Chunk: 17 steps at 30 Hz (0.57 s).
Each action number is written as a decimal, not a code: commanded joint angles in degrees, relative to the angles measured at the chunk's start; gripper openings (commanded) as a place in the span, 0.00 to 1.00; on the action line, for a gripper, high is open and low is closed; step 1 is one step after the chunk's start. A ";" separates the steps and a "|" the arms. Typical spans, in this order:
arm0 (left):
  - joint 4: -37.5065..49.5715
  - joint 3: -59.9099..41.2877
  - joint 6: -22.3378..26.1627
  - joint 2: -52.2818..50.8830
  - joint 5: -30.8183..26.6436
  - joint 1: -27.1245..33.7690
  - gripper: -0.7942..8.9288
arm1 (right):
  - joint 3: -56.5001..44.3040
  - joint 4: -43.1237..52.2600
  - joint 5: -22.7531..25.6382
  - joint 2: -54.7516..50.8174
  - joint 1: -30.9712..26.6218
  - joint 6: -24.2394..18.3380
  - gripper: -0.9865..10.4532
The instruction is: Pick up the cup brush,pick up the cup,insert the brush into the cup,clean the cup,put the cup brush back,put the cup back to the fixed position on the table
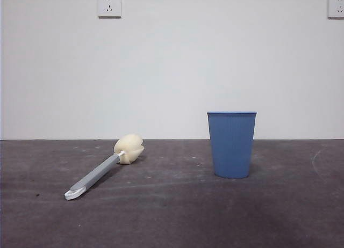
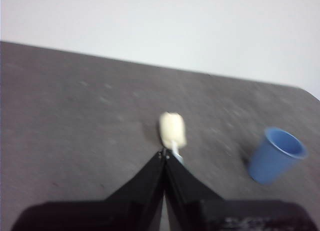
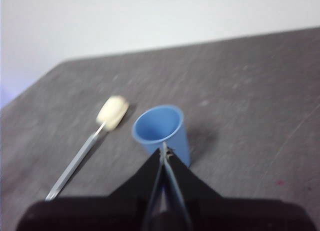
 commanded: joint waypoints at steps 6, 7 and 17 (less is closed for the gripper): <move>-15.10 13.16 7.34 10.49 8.33 0.15 0.07 | 18.51 -18.88 -2.45 12.20 0.02 -10.10 0.08; -17.20 14.78 8.31 11.76 9.35 0.15 0.07 | 20.55 -21.35 -2.47 13.60 0.02 -10.95 0.08; -31.54 22.29 15.85 18.27 11.28 0.15 0.07 | 27.56 -34.64 -2.49 19.82 0.04 -14.67 0.08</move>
